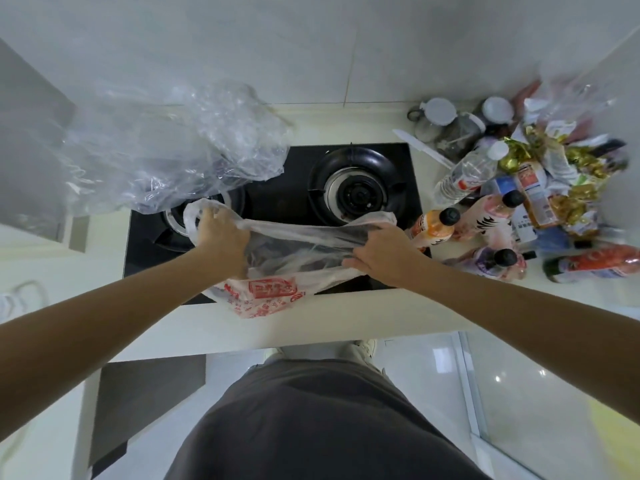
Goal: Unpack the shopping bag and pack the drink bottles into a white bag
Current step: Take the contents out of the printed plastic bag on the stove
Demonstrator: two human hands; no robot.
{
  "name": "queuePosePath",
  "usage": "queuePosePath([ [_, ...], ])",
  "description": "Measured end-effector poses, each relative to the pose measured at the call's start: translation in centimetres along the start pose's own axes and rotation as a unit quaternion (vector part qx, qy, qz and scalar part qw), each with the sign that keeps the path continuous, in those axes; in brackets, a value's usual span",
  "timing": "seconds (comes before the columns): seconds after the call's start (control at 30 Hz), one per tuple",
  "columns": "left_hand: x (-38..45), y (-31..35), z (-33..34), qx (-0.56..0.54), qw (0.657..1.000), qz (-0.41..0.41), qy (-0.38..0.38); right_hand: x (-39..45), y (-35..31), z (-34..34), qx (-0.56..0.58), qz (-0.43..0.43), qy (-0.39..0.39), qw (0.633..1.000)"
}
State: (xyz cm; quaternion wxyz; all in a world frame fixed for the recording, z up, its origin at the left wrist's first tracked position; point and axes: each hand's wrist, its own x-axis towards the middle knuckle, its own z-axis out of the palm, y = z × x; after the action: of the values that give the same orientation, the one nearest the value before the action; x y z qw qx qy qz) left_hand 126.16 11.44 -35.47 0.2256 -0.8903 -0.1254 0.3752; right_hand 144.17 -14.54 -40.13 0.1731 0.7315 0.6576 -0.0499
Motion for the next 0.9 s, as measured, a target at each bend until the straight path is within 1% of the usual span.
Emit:
queuePosePath([
  [0.07, -1.5, -0.4, 0.7, -0.028, 1.000, -0.011, -0.003, 0.1, -0.1, -1.1, -0.002, 0.015, -0.024, 1.000],
  [0.13, -2.3, -0.5, 0.6, -0.044, 0.999, -0.008, 0.007, -0.4, -0.1, -1.7, 0.025, 0.043, -0.064, 0.997],
  [0.2, -3.5, -0.5, 0.7, -0.070, 0.997, -0.007, 0.017, -1.0, -0.6, -2.1, 0.037, 0.041, -0.088, 0.995],
  [0.3, -5.4, -0.2, 1.5, -0.096, 0.995, 0.003, 0.031, -1.5, -1.1, -2.9, 0.055, 0.029, -0.071, 0.996],
  [0.33, -6.0, -0.1, 1.9, -0.096, 0.994, 0.007, 0.047, -1.8, -1.1, -3.1, 0.048, 0.011, -0.062, 0.997],
  [0.43, -7.4, 0.0, 3.9, -0.104, 0.990, 0.005, 0.097, -2.9, -0.6, -3.3, -0.006, -0.082, -0.031, 0.996],
  [0.5, -8.1, -0.1, 5.2, -0.101, 0.988, 0.005, 0.121, -3.5, -0.3, -3.3, -0.023, -0.117, 0.005, 0.993],
  [0.57, -8.6, 0.0, 6.0, -0.114, 0.985, 0.004, 0.132, -3.7, -0.1, -3.2, -0.015, -0.129, 0.061, 0.990],
  [0.6, -8.8, 0.1, 6.1, -0.120, 0.983, 0.001, 0.136, -3.8, 0.0, -3.2, -0.011, -0.135, 0.076, 0.988],
  [0.63, -9.1, 0.1, 6.2, -0.124, 0.982, 0.000, 0.142, -3.8, 0.0, -3.4, -0.009, -0.143, 0.077, 0.987],
  [0.7, -9.7, 0.2, 6.4, -0.107, 0.981, -0.002, 0.160, -3.7, -0.1, -3.7, -0.021, -0.155, 0.044, 0.987],
  [0.73, -9.8, 0.2, 6.7, -0.089, 0.981, 0.007, 0.170, -3.6, -0.2, -3.8, -0.032, -0.162, 0.022, 0.986],
  [0.8, -9.5, 0.1, 7.6, -0.069, 0.979, 0.050, 0.187, -3.8, -0.3, -3.8, -0.060, -0.187, 0.001, 0.980],
  [0.9, -8.9, -0.3, 9.2, -0.040, 0.962, 0.155, 0.221, -3.9, -0.5, -2.9, -0.070, -0.188, 0.005, 0.980],
])
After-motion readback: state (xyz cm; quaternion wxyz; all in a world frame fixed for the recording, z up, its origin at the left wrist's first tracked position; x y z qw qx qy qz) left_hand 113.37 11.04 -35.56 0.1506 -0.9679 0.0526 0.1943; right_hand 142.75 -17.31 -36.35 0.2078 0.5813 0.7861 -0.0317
